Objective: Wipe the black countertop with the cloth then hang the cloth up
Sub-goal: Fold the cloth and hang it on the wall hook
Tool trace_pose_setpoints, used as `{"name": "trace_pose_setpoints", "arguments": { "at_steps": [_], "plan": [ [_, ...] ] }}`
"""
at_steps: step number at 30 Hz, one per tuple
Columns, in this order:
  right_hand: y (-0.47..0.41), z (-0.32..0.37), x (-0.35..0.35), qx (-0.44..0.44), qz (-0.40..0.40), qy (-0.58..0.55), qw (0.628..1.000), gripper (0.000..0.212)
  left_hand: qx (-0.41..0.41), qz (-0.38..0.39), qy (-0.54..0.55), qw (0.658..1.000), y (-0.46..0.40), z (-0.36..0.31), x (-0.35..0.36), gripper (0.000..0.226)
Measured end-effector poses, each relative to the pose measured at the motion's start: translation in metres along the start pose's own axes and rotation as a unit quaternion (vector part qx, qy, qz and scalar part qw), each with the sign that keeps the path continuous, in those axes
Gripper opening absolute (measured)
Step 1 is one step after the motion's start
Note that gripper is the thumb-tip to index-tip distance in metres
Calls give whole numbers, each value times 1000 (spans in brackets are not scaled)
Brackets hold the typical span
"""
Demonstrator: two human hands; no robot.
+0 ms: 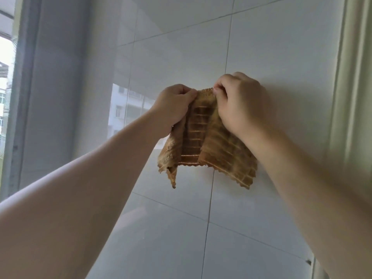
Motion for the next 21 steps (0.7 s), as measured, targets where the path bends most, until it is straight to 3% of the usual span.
{"name": "trace_pose_setpoints", "arguments": {
  "at_steps": [10,21],
  "plan": [
    [16,7,1,-38,-10,131,991,17,27,-12,-65,997,-15,11,12,17],
    [37,9,4,-15,9,144,989,20,102,9,-205,973,0,27,16,17]
  ]
}}
Point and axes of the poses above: each hand's wrist, its own y-axis away from the middle knuckle, its own x-axis out of the palm, z = x × y, the point moved 6 cm from there along -y, towards the middle knuckle, and after that the axes turned 9 degrees about y, right-handed, at the moved point
